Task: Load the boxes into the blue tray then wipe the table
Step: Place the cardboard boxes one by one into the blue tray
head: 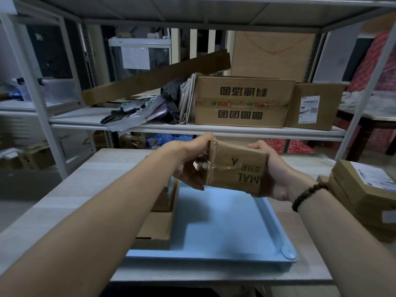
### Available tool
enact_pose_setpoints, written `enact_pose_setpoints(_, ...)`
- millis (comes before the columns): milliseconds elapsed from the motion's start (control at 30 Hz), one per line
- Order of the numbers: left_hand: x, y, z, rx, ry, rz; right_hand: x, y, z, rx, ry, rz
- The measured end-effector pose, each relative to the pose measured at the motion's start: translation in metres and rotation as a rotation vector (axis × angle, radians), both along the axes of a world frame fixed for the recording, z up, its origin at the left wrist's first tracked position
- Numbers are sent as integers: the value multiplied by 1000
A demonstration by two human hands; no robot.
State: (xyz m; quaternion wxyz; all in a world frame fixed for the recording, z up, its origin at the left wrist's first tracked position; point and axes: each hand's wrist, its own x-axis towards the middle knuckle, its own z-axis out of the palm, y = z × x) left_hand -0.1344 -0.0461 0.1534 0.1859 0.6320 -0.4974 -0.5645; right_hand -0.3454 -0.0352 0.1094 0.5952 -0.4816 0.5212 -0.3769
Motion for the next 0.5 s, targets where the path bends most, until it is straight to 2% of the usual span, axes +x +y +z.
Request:
enact_pose_setpoints(167, 0, -3, -7, 52, 32, -31, -3, -2, 2, 32, 55, 7)
enact_pose_setpoints(267, 2, -6, -10, 50, 113, -19, -5, -6, -5, 15, 14, 24)
enact_pose_setpoints(500, -6, -11, -35, -165, 166, -72, 8, 1, -26, -88, -134, 44)
